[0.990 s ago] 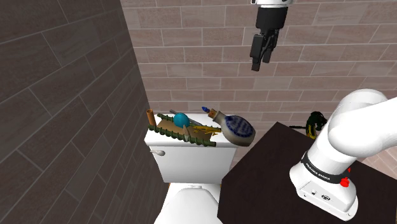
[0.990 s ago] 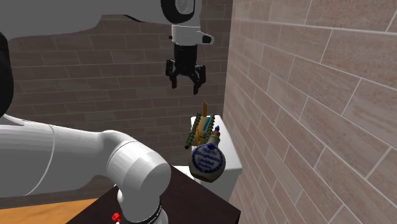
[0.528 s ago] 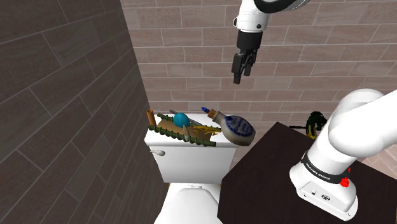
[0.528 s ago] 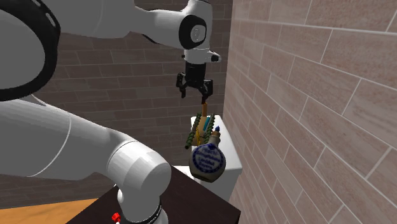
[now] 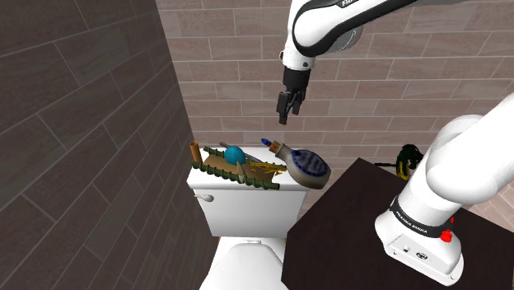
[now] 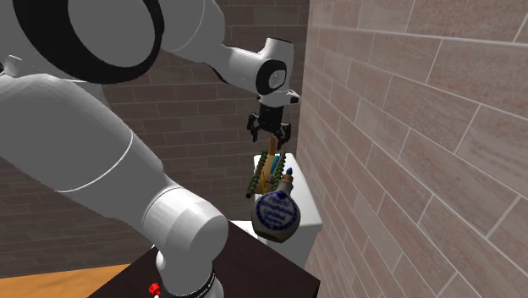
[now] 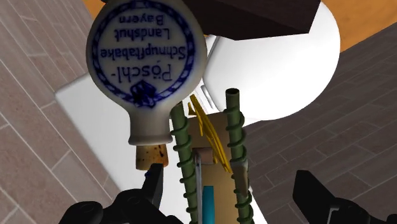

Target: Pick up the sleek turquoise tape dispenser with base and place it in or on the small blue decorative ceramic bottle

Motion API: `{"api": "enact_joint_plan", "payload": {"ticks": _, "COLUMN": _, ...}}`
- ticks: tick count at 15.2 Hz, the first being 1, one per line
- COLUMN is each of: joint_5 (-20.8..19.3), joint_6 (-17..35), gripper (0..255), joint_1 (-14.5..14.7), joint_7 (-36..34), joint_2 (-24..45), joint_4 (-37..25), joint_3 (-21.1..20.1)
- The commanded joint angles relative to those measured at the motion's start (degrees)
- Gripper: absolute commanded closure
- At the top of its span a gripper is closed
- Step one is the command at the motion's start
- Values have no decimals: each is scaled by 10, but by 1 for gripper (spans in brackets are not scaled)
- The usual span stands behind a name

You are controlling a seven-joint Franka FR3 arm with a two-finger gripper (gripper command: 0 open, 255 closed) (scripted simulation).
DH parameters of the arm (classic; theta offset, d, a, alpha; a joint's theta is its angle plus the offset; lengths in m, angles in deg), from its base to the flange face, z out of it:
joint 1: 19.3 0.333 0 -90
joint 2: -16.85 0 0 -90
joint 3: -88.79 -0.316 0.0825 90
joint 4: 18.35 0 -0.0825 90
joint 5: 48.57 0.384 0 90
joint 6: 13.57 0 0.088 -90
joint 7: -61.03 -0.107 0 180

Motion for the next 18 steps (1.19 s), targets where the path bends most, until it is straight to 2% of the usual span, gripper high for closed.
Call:
{"api": "enact_joint_plan", "payload": {"ticks": 1, "joint_5": 10, "joint_6": 44, "gripper": 0, "joint_1": 5, "joint_7": 12, "joint_2": 45, "joint_4": -5, "joint_3": 0}}
{"api": "enact_joint_plan", "payload": {"ticks": 9, "joint_5": 56, "joint_6": 166, "gripper": 0, "joint_1": 20, "joint_7": 70, "joint_2": 225, "joint_4": -75, "joint_3": -1}}
{"api": "enact_joint_plan", "payload": {"ticks": 18, "joint_5": 104, "joint_6": 242, "gripper": 0, "joint_1": 22, "joint_7": 132, "joint_2": 429, "joint_4": -214, "joint_3": -19}}
